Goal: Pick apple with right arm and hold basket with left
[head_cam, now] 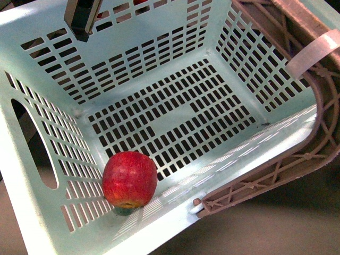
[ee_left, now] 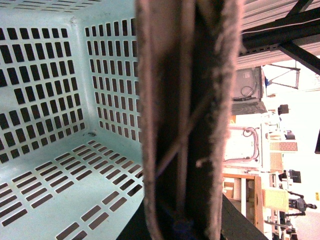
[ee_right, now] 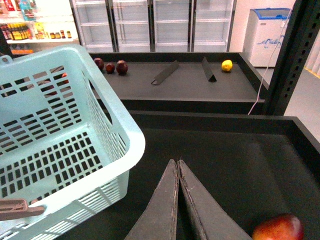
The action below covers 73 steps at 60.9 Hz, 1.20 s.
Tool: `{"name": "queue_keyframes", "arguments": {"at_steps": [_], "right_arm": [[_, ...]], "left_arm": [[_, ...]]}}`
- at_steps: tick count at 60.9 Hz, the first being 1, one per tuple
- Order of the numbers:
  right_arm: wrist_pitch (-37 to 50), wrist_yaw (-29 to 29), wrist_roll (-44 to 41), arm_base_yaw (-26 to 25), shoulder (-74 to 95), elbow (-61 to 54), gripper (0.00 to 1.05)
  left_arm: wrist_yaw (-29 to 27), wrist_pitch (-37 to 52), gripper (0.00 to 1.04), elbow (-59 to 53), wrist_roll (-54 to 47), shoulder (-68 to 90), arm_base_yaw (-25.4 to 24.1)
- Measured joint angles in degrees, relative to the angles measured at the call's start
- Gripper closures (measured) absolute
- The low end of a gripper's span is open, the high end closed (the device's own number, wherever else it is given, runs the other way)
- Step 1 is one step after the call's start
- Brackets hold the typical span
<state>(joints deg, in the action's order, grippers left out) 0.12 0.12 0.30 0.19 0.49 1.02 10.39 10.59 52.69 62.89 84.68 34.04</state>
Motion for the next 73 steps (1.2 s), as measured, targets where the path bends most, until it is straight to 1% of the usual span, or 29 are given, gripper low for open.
{"name": "queue_keyframes", "arguments": {"at_steps": [3,5,9,14,16,29,31,37,39,42,44,47,48,50,52,56,60,65,71,73], "right_arm": [[0.0,0.0,-0.1,0.0,-0.1,0.0,1.02],[0.0,0.0,-0.1,0.0,-0.1,0.0,0.97],[0.0,0.0,-0.1,0.0,-0.1,0.0,0.85],[0.0,0.0,-0.1,0.0,-0.1,0.0,0.72],[0.0,0.0,-0.1,0.0,-0.1,0.0,0.65],[0.0,0.0,-0.1,0.0,-0.1,0.0,0.32],[0.0,0.0,-0.1,0.0,-0.1,0.0,0.25],[0.0,0.0,-0.1,0.0,-0.1,0.0,0.1],[0.0,0.0,-0.1,0.0,-0.1,0.0,0.07],[0.0,0.0,-0.1,0.0,-0.1,0.0,0.09],[0.0,0.0,-0.1,0.0,-0.1,0.0,0.09],[0.0,0.0,-0.1,0.0,-0.1,0.0,0.09],[0.0,-0.2,-0.1,0.0,-0.1,0.0,0.09],[0.0,-0.1,-0.1,0.0,-0.1,0.0,0.09],[0.0,-0.1,-0.1,0.0,-0.1,0.0,0.09],[0.0,-0.1,-0.1,0.0,-0.2,0.0,0.09],[0.0,0.0,-0.1,0.0,-0.2,0.0,0.09],[0.0,0.0,-0.1,0.0,-0.2,0.0,0.09],[0.0,0.0,-0.1,0.0,-0.2,0.0,0.09],[0.0,0.0,-0.1,0.0,-0.2,0.0,0.09]], "left_arm": [[0.0,0.0,0.99,0.0,0.2,0.0,0.0],[0.1,0.0,0.99,0.0,0.2,0.0,0.0],[0.0,0.0,0.99,0.0,0.2,0.0,0.0],[0.0,0.0,0.99,0.0,0.1,0.0,0.0],[0.0,0.0,0.99,0.0,0.2,0.0,0.0],[0.0,0.0,0.99,0.0,0.2,0.0,0.0],[0.0,0.0,0.99,0.0,0.2,0.0,0.0],[0.0,0.0,0.99,0.0,0.1,0.0,0.0],[0.0,0.0,0.99,0.0,0.1,0.0,0.0],[0.0,0.0,0.99,0.0,0.1,0.0,0.0],[-3.1,-1.9,0.99,0.6,-0.4,0.0,0.5],[-10.6,-8.1,0.99,2.7,-0.8,0.0,0.9],[-12.1,-9.0,0.99,3.0,-0.8,0.0,1.0],[-17.0,-11.2,0.99,3.8,-0.9,0.0,1.0],[-19.6,-12.0,0.99,4.5,-1.2,0.0,0.4],[-22.4,-13.6,0.99,6.0,-2.1,0.0,-1.9],[-22.5,-14.2,0.99,7.0,-2.8,0.0,-5.4],[-20.9,-14.3,0.99,7.1,-1.9,0.0,-10.2],[-16.1,-13.5,0.99,6.7,2.8,0.7,-17.0],[-13.7,-11.9,0.99,5.8,6.4,1.4,-20.5]]}}
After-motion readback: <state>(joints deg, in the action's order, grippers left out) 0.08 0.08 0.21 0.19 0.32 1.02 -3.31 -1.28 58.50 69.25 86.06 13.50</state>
